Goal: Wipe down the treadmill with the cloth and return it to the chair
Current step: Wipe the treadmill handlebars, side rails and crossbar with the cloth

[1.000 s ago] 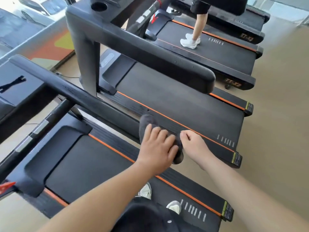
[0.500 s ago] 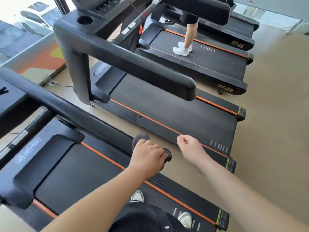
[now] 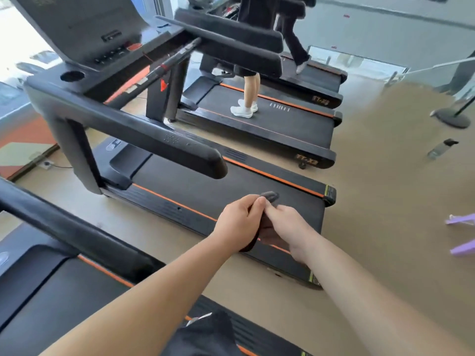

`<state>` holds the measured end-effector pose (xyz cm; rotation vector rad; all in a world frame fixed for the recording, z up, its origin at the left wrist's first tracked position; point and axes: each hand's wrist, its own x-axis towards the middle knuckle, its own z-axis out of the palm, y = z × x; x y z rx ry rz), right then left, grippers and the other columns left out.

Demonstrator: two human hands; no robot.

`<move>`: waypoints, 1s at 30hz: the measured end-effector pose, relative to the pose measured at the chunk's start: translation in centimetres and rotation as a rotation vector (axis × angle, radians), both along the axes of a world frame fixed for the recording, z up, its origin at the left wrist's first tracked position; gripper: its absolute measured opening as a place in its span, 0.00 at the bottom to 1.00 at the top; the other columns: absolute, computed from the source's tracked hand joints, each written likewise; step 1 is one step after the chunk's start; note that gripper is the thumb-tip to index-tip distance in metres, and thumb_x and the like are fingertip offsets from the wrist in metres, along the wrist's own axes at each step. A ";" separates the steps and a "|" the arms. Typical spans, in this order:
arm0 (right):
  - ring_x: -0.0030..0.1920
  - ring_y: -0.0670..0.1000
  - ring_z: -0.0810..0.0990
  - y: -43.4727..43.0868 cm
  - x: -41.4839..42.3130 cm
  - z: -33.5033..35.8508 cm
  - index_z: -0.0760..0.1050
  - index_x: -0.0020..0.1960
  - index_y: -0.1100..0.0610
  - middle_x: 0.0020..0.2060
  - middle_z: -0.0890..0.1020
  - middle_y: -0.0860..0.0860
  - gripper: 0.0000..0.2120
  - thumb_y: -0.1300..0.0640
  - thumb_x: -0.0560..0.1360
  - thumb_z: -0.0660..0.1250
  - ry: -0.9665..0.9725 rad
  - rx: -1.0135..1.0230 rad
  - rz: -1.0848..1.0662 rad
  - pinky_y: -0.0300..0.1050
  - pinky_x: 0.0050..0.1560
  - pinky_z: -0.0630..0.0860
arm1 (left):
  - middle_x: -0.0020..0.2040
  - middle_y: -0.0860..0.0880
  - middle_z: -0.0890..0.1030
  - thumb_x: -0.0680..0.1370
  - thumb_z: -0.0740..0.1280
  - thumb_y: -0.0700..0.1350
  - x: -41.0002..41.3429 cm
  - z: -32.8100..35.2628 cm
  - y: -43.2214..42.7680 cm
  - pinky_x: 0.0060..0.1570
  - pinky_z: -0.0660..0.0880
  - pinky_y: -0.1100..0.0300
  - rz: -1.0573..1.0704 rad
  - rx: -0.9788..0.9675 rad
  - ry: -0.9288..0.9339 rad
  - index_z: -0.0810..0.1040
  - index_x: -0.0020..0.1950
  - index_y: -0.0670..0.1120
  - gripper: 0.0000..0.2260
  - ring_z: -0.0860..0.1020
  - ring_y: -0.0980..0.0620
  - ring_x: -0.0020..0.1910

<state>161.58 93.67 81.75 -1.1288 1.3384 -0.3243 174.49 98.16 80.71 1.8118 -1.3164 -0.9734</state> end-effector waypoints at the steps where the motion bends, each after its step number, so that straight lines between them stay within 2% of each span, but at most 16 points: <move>1: 0.48 0.54 0.87 -1.3 -0.1 0.3 0.82 0.56 0.53 0.46 0.88 0.51 0.18 0.41 0.81 0.62 -0.004 -0.007 -0.042 0.54 0.52 0.84 | 0.52 0.58 0.84 0.86 0.57 0.55 -0.4 0.4 -0.8 0.59 0.76 0.55 -0.025 0.014 0.057 0.82 0.60 0.56 0.15 0.80 0.55 0.55; 3: 0.48 0.55 0.87 -3.9 0.2 0.7 0.82 0.54 0.51 0.47 0.88 0.52 0.14 0.46 0.81 0.61 0.002 -0.026 -0.084 0.50 0.47 0.83 | 0.59 0.56 0.83 0.86 0.55 0.54 -0.4 1.4 -2.5 0.67 0.72 0.54 -0.053 0.073 0.200 0.80 0.66 0.55 0.16 0.78 0.55 0.61; 6: 0.50 0.55 0.83 -7.7 1.5 1.1 0.82 0.49 0.53 0.45 0.85 0.54 0.13 0.50 0.79 0.60 0.062 -0.122 -0.058 0.52 0.52 0.80 | 0.63 0.56 0.80 0.86 0.58 0.46 1.0 2.0 -5.0 0.70 0.70 0.55 -0.034 0.046 0.282 0.78 0.70 0.52 0.15 0.76 0.56 0.64; 7: 0.50 0.55 0.81 -8.8 2.1 1.3 0.81 0.47 0.54 0.44 0.84 0.54 0.13 0.51 0.80 0.59 0.071 -0.155 -0.030 0.52 0.53 0.77 | 0.60 0.57 0.82 0.84 0.60 0.43 1.8 2.1 -5.9 0.69 0.73 0.54 0.017 0.022 0.296 0.77 0.70 0.52 0.16 0.78 0.56 0.62; 10: 0.53 0.55 0.82 -11.9 4.4 2.1 0.81 0.51 0.55 0.47 0.85 0.54 0.14 0.50 0.81 0.59 0.044 -0.193 0.129 0.52 0.57 0.77 | 0.42 0.63 0.84 0.79 0.65 0.38 4.9 1.9 -8.8 0.53 0.83 0.45 0.197 -0.043 0.325 0.76 0.64 0.59 0.19 0.84 0.53 0.42; 11: 0.53 0.54 0.82 -12.9 5.2 2.4 0.82 0.51 0.53 0.47 0.85 0.53 0.14 0.49 0.82 0.59 0.045 -0.190 0.204 0.52 0.56 0.77 | 0.40 0.64 0.82 0.78 0.67 0.37 6.0 1.8 -9.7 0.50 0.83 0.47 0.241 -0.051 0.349 0.71 0.66 0.62 0.23 0.82 0.52 0.39; 13: 0.47 0.50 0.81 -15.1 6.8 2.9 0.83 0.41 0.47 0.39 0.85 0.46 0.16 0.50 0.82 0.60 0.047 -0.208 0.330 0.48 0.49 0.76 | 0.53 0.64 0.78 0.77 0.69 0.36 7.7 2.3 -11.3 0.49 0.82 0.55 0.275 -0.054 0.363 0.65 0.75 0.62 0.33 0.80 0.54 0.40; 14: 0.42 0.47 0.79 -15.9 7.6 3.9 0.82 0.36 0.45 0.34 0.82 0.42 0.20 0.52 0.83 0.60 0.045 -0.212 0.385 0.45 0.45 0.75 | 0.57 0.61 0.77 0.76 0.70 0.37 8.5 2.2 -12.1 0.51 0.82 0.58 0.289 -0.054 0.345 0.67 0.76 0.60 0.32 0.80 0.56 0.42; 15: 0.40 0.46 0.78 -17.0 8.4 4.5 0.81 0.33 0.44 0.32 0.81 0.41 0.22 0.53 0.83 0.60 0.039 -0.223 0.427 0.43 0.43 0.74 | 0.57 0.59 0.79 0.75 0.71 0.39 9.1 2.2 -12.5 0.54 0.81 0.57 0.296 -0.055 0.304 0.72 0.72 0.58 0.28 0.82 0.58 0.44; 17: 0.41 0.47 0.80 -18.4 8.4 3.9 0.84 0.38 0.48 0.35 0.83 0.48 0.17 0.52 0.82 0.61 0.024 -0.222 0.441 0.44 0.46 0.76 | 0.47 0.58 0.84 0.73 0.72 0.45 9.8 1.6 -12.4 0.54 0.81 0.52 0.305 -0.008 0.196 0.82 0.57 0.57 0.14 0.83 0.58 0.45; 19: 0.42 0.50 0.79 -19.6 8.2 4.2 0.82 0.46 0.58 0.38 0.82 0.56 0.14 0.50 0.80 0.63 -0.001 -0.275 0.397 0.48 0.48 0.76 | 0.41 0.58 0.84 0.71 0.72 0.49 9.7 1.6 -12.5 0.49 0.81 0.52 0.292 0.016 0.123 0.81 0.48 0.56 0.07 0.82 0.57 0.43; 20: 0.41 0.50 0.77 -23.5 12.5 4.2 0.79 0.45 0.61 0.36 0.80 0.56 0.16 0.49 0.79 0.64 0.010 -0.252 0.545 0.49 0.46 0.74 | 0.39 0.58 0.83 0.71 0.71 0.50 12.3 1.1 -14.0 0.47 0.81 0.52 0.493 0.031 0.111 0.80 0.46 0.56 0.05 0.81 0.57 0.42; 21: 0.38 0.50 0.75 -26.1 15.5 3.9 0.77 0.44 0.62 0.34 0.77 0.53 0.16 0.48 0.79 0.64 0.041 -0.262 0.684 0.48 0.44 0.72 | 0.39 0.59 0.82 0.71 0.70 0.50 13.8 1.2 -14.8 0.46 0.81 0.53 0.649 0.048 0.112 0.79 0.45 0.56 0.04 0.80 0.58 0.42; 23: 0.35 0.47 0.73 -26.4 16.1 3.4 0.75 0.40 0.60 0.31 0.75 0.49 0.16 0.49 0.79 0.66 0.123 -0.335 0.790 0.46 0.40 0.69 | 0.39 0.59 0.81 0.71 0.67 0.49 14.5 1.4 -14.2 0.46 0.81 0.52 0.688 0.070 0.062 0.78 0.45 0.57 0.04 0.79 0.59 0.42; 27: 0.31 0.40 0.75 -28.0 18.3 1.0 0.79 0.37 0.55 0.29 0.80 0.42 0.12 0.52 0.78 0.69 0.113 -0.399 0.869 0.35 0.36 0.71 | 0.42 0.57 0.81 0.73 0.65 0.49 16.2 -0.2 -14.6 0.47 0.79 0.52 0.781 0.145 -0.059 0.76 0.46 0.57 0.05 0.79 0.55 0.46; 30: 0.34 0.43 0.76 -31.0 21.4 -1.3 0.80 0.41 0.57 0.32 0.80 0.44 0.09 0.55 0.78 0.67 0.040 -0.355 0.976 0.40 0.39 0.72 | 0.46 0.56 0.80 0.75 0.66 0.44 17.2 -1.2 -17.2 0.48 0.75 0.55 0.983 0.125 -0.121 0.77 0.50 0.55 0.07 0.78 0.52 0.49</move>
